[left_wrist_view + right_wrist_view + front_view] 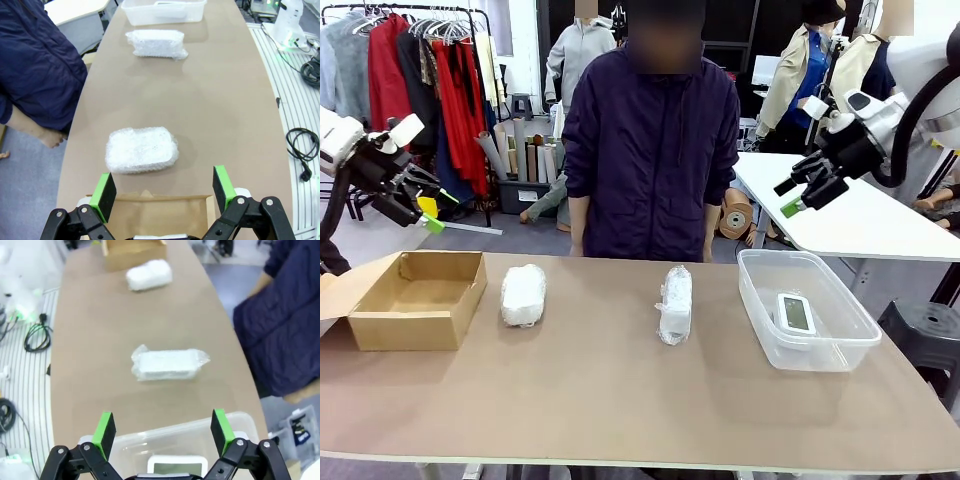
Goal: Separate and place wrapped and unwrapped clocks.
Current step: Pick up the Digital clock indicated by the person.
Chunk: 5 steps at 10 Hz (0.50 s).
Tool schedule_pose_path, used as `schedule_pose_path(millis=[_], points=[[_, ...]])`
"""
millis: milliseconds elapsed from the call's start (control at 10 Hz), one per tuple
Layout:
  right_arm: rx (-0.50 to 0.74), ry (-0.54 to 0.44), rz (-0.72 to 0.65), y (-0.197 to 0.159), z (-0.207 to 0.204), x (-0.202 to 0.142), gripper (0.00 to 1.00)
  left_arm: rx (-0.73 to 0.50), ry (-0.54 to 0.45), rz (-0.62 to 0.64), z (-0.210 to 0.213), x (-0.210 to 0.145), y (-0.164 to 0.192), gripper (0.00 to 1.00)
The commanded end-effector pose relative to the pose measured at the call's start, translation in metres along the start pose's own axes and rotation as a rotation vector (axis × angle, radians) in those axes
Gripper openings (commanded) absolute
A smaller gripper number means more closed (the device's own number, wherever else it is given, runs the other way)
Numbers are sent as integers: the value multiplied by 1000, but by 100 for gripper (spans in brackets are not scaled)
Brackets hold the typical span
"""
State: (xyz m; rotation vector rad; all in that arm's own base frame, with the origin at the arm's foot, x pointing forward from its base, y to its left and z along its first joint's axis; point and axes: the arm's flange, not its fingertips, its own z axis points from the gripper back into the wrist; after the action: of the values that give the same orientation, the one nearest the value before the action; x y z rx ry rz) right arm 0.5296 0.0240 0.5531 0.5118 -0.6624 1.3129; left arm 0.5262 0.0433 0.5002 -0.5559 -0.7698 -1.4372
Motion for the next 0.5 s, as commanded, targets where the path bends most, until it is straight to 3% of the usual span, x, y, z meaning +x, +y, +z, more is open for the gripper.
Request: schedule_pose_path(millis=[0, 400], points=[[69, -75, 59, -21, 14, -17, 100, -3, 2, -4, 0, 1, -4, 100], [108, -107, 38, -44, 6, -27, 100, -3, 2, -4, 0, 1, -4, 100]])
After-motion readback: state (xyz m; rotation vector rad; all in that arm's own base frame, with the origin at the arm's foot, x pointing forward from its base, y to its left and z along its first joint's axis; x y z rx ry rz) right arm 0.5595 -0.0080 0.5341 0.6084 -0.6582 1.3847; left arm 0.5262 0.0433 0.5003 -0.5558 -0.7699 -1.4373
